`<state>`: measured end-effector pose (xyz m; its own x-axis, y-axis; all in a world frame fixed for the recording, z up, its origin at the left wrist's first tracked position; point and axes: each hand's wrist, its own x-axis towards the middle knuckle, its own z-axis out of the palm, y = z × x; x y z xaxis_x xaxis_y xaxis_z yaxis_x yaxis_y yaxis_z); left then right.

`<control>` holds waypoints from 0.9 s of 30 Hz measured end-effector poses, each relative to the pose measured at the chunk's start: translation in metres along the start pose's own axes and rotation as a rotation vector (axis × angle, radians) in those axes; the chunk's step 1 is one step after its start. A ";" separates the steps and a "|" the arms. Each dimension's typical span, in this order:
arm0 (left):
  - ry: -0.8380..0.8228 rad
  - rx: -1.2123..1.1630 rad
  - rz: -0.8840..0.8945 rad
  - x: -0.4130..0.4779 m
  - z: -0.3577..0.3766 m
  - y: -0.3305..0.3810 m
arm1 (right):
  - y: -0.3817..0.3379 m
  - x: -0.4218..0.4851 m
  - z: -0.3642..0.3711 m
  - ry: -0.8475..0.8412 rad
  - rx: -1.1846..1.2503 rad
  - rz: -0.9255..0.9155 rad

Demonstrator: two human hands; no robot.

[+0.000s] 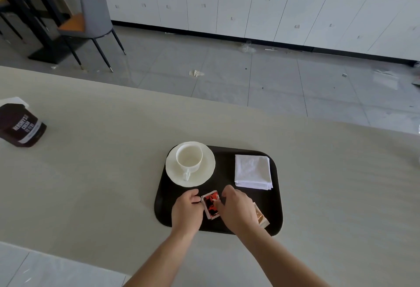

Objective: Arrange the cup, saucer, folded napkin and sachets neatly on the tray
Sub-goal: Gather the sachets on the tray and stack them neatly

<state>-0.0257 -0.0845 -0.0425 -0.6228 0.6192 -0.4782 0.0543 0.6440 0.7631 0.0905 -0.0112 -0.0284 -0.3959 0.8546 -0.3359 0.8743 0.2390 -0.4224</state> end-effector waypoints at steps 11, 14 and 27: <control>-0.047 -0.024 0.010 -0.002 0.005 0.007 | -0.001 0.024 0.001 -0.192 -0.186 -0.220; -0.068 -0.063 -0.014 -0.003 0.005 0.006 | 0.002 0.025 -0.001 -0.188 -0.165 -0.225; -0.098 -0.117 -0.049 -0.004 0.008 0.003 | 0.005 0.020 -0.006 -0.204 -0.161 -0.210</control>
<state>-0.0169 -0.0815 -0.0420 -0.5430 0.6331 -0.5516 -0.0686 0.6212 0.7806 0.0887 0.0102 -0.0322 -0.6057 0.6729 -0.4246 0.7946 0.4834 -0.3674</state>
